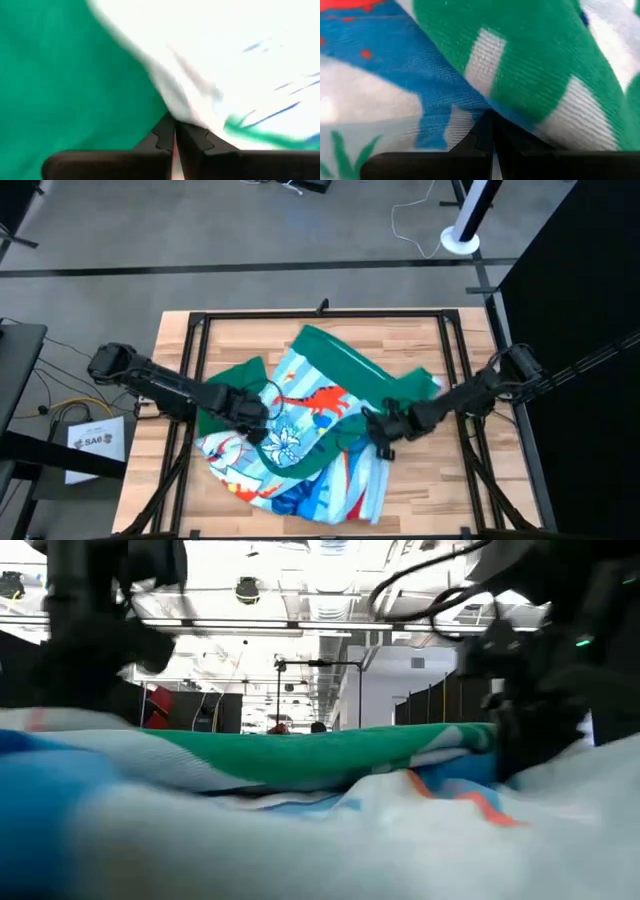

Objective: Roll towel
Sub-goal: Roll the multicolor dinosaur print towel

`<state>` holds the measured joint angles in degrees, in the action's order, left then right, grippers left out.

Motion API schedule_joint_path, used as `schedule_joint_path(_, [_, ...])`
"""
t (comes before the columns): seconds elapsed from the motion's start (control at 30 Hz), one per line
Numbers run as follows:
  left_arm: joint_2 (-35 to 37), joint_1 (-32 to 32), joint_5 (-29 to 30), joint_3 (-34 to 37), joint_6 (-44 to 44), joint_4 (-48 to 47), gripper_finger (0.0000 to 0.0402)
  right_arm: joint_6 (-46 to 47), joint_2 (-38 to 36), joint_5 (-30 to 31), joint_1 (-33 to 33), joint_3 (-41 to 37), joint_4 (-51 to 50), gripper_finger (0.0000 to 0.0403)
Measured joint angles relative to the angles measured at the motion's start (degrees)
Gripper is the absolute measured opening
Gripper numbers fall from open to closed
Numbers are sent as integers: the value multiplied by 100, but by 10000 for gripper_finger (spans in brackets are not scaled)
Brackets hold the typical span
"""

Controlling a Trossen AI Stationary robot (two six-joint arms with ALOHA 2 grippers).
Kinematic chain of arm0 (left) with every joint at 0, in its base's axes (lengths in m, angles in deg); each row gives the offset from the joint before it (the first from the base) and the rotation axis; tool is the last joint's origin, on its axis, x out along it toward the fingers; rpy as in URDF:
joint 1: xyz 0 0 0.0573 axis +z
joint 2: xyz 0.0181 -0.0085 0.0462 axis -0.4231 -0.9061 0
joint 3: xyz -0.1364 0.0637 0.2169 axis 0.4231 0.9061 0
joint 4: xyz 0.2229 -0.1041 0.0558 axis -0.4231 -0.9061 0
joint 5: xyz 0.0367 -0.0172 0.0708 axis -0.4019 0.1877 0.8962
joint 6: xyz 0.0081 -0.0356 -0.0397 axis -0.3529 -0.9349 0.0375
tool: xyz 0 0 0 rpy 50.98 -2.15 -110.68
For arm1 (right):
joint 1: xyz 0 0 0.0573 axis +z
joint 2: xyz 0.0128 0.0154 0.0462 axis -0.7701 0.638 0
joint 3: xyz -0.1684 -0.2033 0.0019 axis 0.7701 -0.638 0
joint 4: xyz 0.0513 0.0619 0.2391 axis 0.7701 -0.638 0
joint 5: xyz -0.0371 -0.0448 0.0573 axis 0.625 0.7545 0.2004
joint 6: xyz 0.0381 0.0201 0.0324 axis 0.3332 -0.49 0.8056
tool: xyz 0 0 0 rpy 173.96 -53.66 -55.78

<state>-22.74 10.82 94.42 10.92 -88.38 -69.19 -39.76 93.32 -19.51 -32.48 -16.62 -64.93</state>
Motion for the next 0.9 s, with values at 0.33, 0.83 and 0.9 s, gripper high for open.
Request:
schedule_joint_path(0.33, [-1659,1505,906,62,2621,3159,0,1193,49,-161,231,779,-2515,0])
schedule_joint_path(0.83, [-1328,957,-211,23,966,99,0,3309,-248,-616,1918,960,-1697,0])
schedule_joint_path(0.9, [-965,693,-277,68,610,-309,0,3074,-151,-369,1933,981,-834,0])
